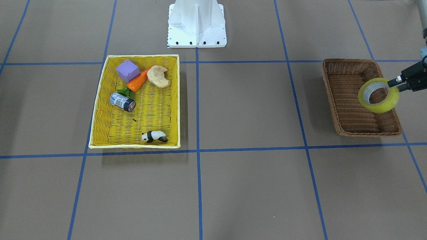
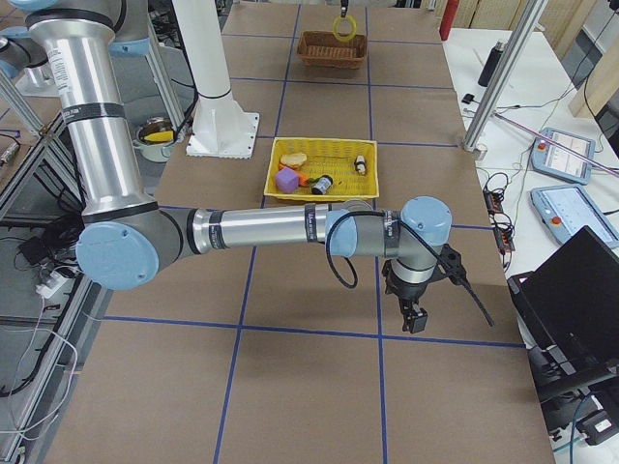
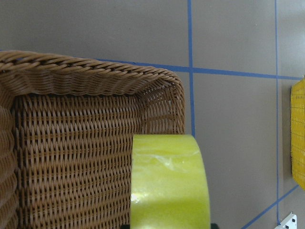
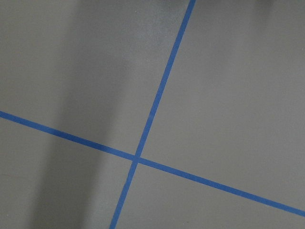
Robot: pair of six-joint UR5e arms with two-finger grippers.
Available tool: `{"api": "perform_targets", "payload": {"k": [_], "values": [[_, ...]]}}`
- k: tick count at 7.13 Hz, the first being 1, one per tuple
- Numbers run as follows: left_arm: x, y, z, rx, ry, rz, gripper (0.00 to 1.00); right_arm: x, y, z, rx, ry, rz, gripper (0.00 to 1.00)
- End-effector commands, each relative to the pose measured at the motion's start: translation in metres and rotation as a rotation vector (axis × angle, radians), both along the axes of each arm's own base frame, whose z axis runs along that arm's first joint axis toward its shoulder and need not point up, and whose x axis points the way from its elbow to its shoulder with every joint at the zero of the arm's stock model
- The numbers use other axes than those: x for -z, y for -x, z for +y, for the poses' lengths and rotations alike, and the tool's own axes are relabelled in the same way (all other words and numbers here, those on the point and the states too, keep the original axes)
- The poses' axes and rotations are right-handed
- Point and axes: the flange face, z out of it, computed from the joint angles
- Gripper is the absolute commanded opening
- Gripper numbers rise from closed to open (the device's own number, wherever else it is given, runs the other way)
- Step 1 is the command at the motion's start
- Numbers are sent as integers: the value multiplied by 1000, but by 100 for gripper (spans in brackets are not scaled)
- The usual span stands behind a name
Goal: Move tape to another basket
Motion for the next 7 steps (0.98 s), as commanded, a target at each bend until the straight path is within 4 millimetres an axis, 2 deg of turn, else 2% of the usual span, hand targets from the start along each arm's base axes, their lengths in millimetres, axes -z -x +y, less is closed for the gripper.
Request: {"api": "perform_targets", "payload": {"k": [1,4,6,7], "values": [[-7,0,5,12,-55,-1,76,-2,0,1,0,0,0,100],[4,0,2,12,-113,9,83,-6,-3,6,-13,12,-1,100],[22,-2,-17,44,-165,-1,84,-6,-4,6,-15,10,-1,100],[27,-1,-25,116,-215,-30,84,-5,-4,6,-17,12,-1,100]]}}
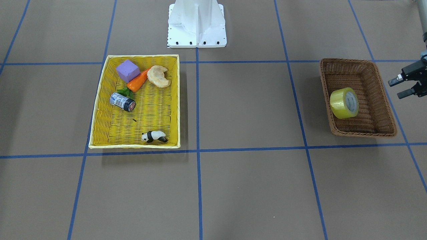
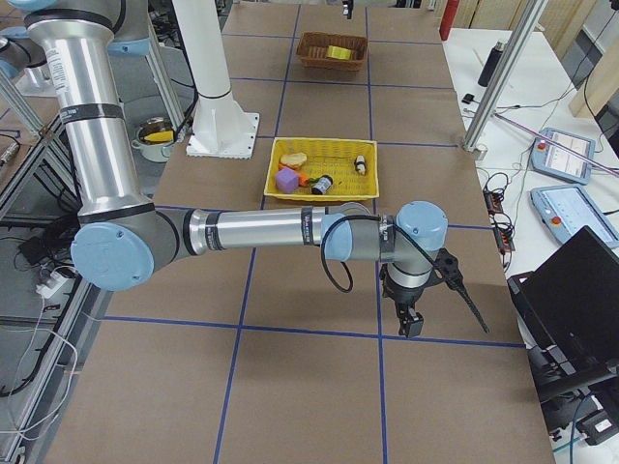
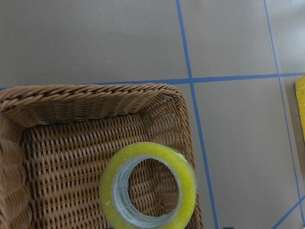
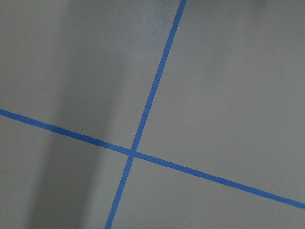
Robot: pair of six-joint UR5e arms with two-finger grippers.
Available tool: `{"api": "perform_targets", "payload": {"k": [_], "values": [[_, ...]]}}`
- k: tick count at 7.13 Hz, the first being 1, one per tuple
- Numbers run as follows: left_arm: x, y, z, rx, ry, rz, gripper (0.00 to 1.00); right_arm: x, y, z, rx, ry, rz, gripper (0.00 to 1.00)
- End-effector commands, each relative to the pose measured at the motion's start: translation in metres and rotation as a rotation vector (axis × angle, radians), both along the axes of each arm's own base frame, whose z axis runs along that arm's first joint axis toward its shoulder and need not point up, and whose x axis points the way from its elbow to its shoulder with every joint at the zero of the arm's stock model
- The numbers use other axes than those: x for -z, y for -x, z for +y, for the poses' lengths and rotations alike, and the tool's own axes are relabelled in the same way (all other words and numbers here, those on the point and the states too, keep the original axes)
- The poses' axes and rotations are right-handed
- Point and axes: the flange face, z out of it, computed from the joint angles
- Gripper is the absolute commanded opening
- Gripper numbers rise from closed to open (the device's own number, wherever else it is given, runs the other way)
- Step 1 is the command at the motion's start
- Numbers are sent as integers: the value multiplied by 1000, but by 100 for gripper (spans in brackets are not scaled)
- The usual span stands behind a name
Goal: Move tape to another basket
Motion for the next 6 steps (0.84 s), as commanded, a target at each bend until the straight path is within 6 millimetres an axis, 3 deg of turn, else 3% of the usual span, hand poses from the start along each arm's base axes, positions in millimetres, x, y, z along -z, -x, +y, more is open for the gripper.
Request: {"api": "perform_targets", "payload": {"k": [1,3,6], "values": [[13,3,-16,144,-118,-40,84,0,0,0,-4,3,0,100],[29,12,-27,349,-199,-104,97,0,0,0,-5,4,0,100],[17,21,-45,413,-364,-262,98,-2,0,1,-5,7,0,100]]}}
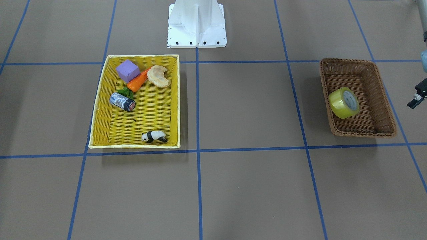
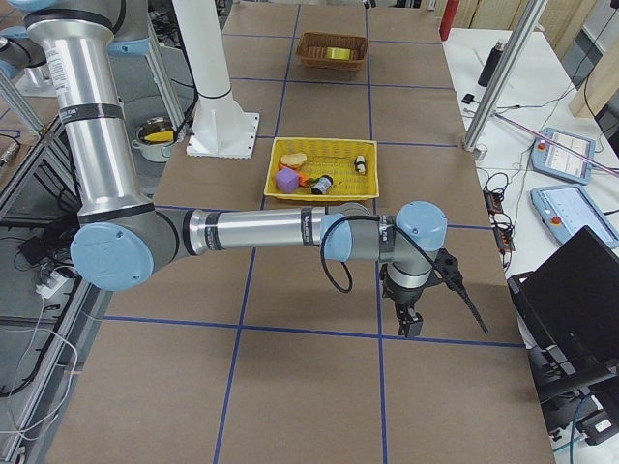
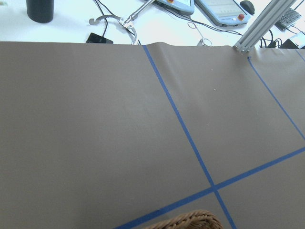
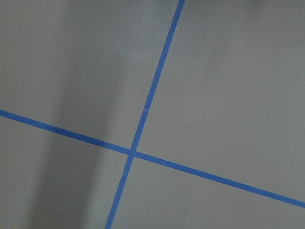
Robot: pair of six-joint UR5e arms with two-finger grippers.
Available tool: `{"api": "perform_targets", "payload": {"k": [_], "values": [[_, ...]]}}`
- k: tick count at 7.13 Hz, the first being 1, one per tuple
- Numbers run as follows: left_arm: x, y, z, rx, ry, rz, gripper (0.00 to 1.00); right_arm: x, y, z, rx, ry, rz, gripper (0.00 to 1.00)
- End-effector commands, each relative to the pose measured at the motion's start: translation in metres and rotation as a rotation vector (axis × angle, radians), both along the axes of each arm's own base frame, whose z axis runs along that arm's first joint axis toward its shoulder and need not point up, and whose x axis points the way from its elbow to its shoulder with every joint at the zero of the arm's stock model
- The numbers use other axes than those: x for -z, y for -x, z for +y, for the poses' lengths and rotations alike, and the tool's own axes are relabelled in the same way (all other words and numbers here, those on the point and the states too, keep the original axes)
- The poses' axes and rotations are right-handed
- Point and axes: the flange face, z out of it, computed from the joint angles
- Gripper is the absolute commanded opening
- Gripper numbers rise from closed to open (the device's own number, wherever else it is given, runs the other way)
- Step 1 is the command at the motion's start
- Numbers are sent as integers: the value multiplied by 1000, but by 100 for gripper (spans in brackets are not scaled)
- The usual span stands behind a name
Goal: Move tape to another basket
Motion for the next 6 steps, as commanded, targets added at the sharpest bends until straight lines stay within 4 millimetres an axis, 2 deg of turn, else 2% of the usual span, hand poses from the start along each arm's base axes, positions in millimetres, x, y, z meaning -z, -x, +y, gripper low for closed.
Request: {"api": "perform_targets", "payload": {"k": [1,2,3,4,6], "values": [[-13,12,-16,59,-84,-177,98,-2,0,1,1,2,0,100],[-24,35,-24,70,-112,-293,98,-7,-1,5,-2,12,-1,100],[-30,68,-34,82,-140,-416,98,-8,-3,6,-6,14,-1,100],[-41,81,-38,90,-133,-512,98,-9,-3,7,-6,15,-1,100],[-57,92,-44,100,-81,-639,98,-13,-3,11,-4,21,-1,100]]}}
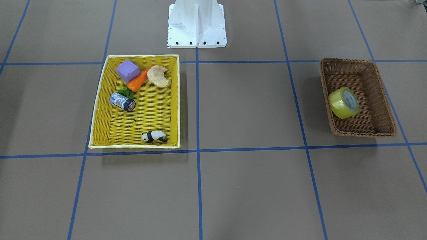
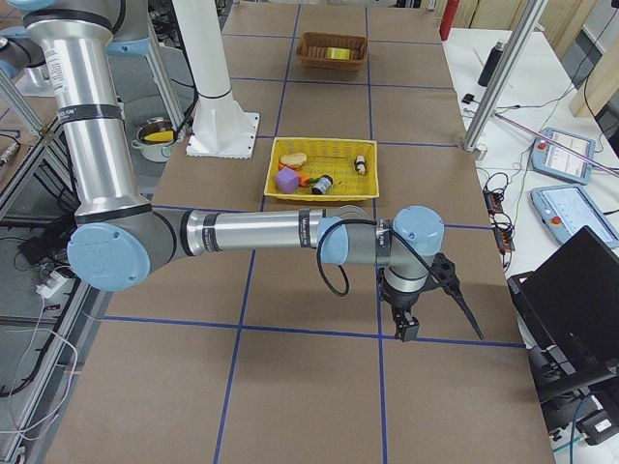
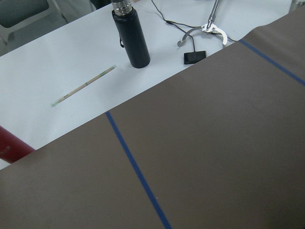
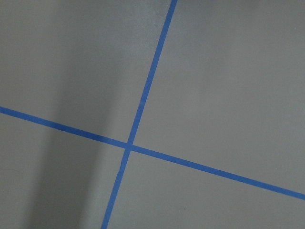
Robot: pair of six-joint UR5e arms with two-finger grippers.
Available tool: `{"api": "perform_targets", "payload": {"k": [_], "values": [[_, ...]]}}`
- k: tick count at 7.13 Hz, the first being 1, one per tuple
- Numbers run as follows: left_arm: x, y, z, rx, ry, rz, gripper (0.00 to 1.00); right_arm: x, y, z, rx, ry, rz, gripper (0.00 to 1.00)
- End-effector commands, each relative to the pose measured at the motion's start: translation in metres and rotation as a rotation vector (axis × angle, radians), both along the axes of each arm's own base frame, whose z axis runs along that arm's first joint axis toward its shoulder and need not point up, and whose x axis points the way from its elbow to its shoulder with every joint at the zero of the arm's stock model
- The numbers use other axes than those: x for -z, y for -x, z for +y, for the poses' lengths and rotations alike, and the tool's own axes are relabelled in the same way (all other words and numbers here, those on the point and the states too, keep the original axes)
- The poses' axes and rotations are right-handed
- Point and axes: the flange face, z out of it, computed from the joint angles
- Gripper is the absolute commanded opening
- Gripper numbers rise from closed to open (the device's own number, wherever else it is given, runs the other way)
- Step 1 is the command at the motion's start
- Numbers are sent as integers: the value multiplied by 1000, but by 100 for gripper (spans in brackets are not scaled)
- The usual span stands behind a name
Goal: Move tape to another basket
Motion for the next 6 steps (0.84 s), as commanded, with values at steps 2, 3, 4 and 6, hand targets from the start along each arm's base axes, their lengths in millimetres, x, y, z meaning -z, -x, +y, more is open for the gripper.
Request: {"api": "perform_targets", "payload": {"k": [2,3,4,6], "values": [[-17,30,-13,14,135,-187,99,-8,0,5,0,14,1,100],[-12,33,-15,14,226,-194,99,-10,0,7,-1,18,-1,100],[-16,31,-13,-9,366,-185,99,-11,0,8,-1,21,0,100],[-29,19,-4,-94,517,-66,99,-15,0,11,-1,29,0,100]]}}
